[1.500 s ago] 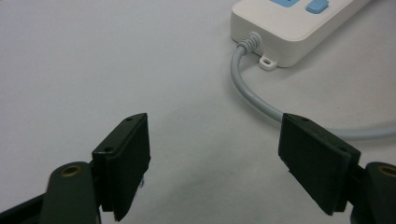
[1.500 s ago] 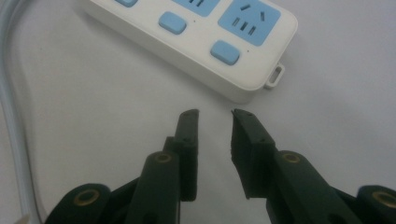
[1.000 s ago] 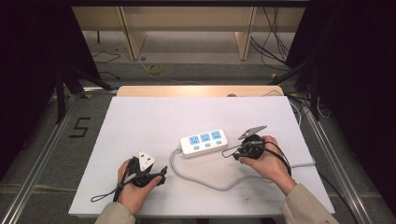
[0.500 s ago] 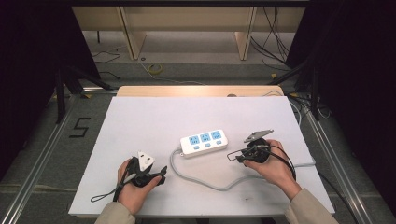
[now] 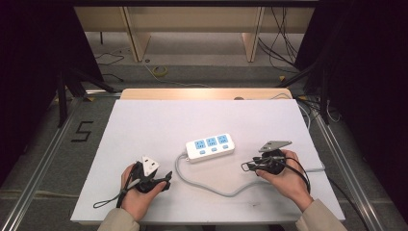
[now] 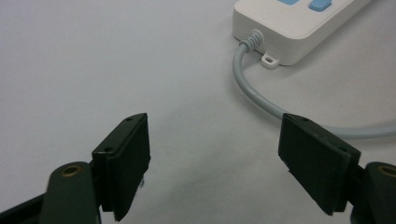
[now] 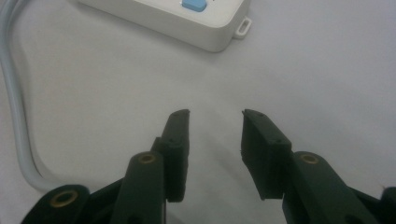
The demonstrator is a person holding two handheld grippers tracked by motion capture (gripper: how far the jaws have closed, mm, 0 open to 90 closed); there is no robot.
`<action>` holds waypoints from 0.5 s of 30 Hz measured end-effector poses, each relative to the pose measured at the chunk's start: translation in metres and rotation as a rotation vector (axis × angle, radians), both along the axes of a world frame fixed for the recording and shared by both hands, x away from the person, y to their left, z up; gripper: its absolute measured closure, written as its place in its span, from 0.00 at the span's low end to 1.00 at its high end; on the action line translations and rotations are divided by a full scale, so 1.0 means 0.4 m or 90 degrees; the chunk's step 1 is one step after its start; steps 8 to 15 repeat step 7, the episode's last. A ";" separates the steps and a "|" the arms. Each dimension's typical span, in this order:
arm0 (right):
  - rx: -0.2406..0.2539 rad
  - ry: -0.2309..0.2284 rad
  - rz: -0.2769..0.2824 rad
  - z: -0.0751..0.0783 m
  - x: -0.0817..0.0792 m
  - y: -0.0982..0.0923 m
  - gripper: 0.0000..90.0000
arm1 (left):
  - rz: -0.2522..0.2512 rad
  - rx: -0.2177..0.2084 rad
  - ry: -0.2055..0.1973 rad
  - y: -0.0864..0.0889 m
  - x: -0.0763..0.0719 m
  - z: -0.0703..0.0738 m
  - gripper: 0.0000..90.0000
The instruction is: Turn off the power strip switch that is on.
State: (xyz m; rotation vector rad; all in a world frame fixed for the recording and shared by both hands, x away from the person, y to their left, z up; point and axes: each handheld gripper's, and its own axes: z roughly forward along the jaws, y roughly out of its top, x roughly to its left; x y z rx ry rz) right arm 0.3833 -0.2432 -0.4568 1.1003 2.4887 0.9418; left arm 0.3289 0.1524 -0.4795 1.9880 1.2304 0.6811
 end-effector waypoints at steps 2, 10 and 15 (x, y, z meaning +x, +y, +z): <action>0.001 0.000 -0.003 -0.002 -0.003 -0.001 0.70 | 0.000 0.000 0.000 0.001 0.000 0.000 0.28; 0.011 -0.007 -0.005 -0.003 -0.009 -0.009 0.69 | 0.005 -0.002 0.000 0.007 0.006 -0.005 0.27; 0.011 -0.007 -0.005 -0.003 -0.009 -0.009 0.69 | 0.005 -0.002 0.000 0.007 0.006 -0.005 0.27</action>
